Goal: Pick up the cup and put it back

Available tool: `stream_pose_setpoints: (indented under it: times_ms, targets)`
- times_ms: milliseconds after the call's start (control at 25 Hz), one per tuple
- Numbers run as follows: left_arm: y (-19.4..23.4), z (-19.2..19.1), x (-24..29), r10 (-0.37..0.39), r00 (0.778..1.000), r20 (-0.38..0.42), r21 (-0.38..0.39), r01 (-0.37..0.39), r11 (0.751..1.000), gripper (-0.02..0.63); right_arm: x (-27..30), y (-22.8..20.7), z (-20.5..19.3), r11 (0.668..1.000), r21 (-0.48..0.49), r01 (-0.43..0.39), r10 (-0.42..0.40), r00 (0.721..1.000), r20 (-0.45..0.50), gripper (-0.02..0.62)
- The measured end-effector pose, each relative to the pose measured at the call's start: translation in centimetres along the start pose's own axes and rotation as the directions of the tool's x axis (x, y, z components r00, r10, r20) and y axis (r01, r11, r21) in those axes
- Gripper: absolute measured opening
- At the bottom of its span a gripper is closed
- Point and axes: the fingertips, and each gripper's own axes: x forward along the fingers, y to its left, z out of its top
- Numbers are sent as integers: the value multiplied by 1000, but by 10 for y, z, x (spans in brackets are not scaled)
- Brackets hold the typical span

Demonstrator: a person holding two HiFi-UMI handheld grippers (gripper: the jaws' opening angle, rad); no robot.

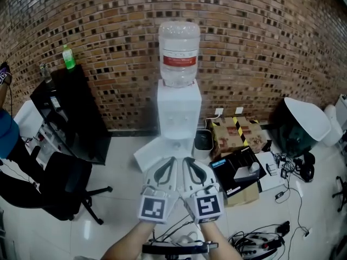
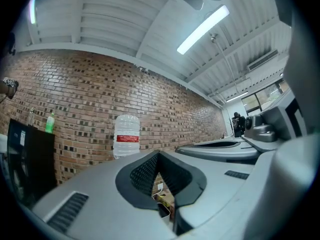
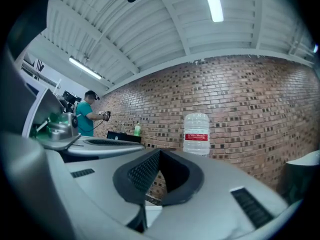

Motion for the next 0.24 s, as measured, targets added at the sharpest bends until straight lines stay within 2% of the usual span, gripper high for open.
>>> stream_pose_setpoints:
  times_ms: [240]
  targets:
    - [-3,5,-8,2,1000,1,16,-2,1000,0,-9,4,3,1000,-2,0,0,1000,3,3]
